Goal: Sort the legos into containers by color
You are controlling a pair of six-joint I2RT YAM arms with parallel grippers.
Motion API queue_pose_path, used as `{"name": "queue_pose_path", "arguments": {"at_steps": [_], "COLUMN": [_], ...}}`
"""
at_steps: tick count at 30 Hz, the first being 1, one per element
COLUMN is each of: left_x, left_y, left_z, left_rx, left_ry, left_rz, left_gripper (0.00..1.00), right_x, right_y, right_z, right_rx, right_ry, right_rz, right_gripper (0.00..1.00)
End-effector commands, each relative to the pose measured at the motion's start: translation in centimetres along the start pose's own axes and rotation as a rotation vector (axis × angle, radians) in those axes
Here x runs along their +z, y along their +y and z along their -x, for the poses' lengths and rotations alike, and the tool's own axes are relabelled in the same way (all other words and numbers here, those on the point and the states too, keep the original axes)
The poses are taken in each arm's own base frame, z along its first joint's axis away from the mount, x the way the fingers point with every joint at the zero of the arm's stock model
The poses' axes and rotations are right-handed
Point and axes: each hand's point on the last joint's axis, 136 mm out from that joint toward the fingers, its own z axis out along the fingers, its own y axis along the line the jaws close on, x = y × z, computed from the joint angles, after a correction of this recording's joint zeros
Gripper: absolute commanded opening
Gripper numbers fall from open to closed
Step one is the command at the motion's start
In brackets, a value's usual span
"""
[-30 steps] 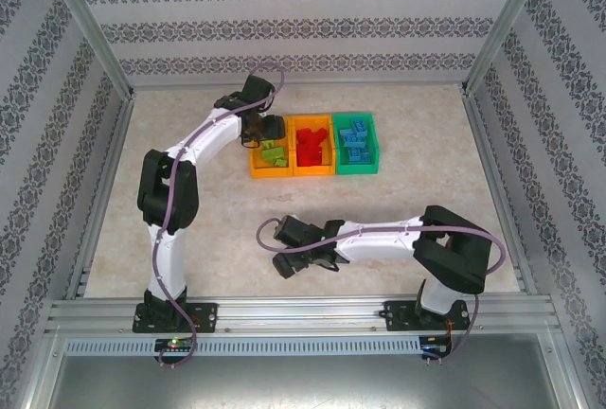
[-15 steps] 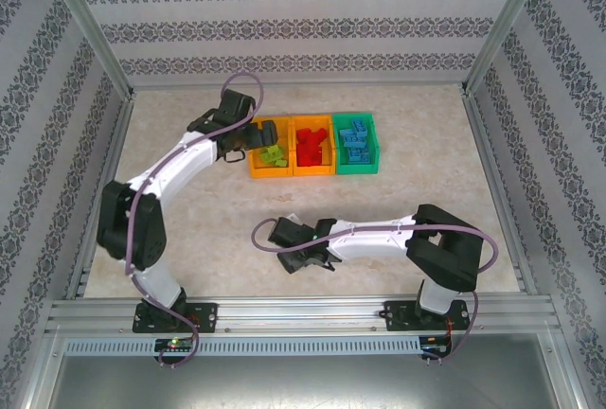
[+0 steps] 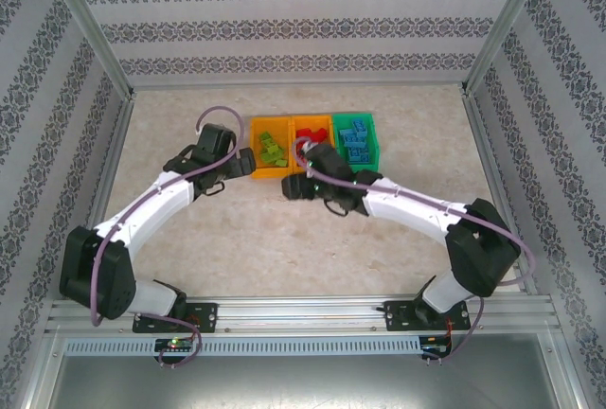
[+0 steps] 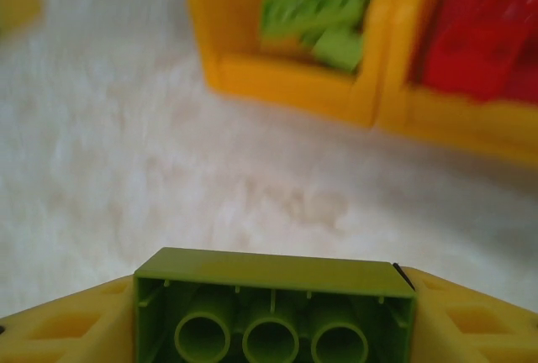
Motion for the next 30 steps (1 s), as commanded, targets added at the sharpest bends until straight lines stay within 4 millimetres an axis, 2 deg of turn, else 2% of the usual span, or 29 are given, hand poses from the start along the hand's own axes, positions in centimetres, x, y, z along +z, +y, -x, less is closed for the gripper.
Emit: {"name": "queue_pose_path", "arguments": {"at_steps": [1, 6, 15, 24, 27, 30], "left_x": [-0.7, -0.4, -0.5, -1.2, -1.4, -1.6], "left_y": [0.7, 1.3, 2.3, 3.1, 3.1, 3.2], "left_z": [0.6, -0.7, -1.6, -2.1, -2.0, -2.1], "left_rx": [-0.033, -0.029, -0.025, -0.012, -0.015, -0.016], "left_ry": [-0.08, -0.045, -0.034, -0.042, -0.047, -0.049], "left_rz": [0.005, 0.02, 0.054, 0.072, 0.066, 0.067], "left_gripper": [1.0, 1.0, 1.0, 1.0, 1.0, 1.0], "right_x": [1.0, 4.2, 9.0, 11.6, 12.0, 11.9], "right_y": [1.8, 1.8, 1.4, -0.1, -0.3, 0.2], "right_z": [5.2, 8.9, 12.2, 13.3, 13.3, 13.5], "right_rx": [0.106, 0.183, 0.305, 0.334, 0.339, 0.339], "right_ry": [-0.052, -0.013, 0.038, 0.048, 0.043, 0.041], "right_rz": [0.144, 0.205, 0.277, 0.234, 0.223, 0.254], "right_gripper": [0.59, 0.59, 0.62, 0.71, 0.83, 0.87]}}
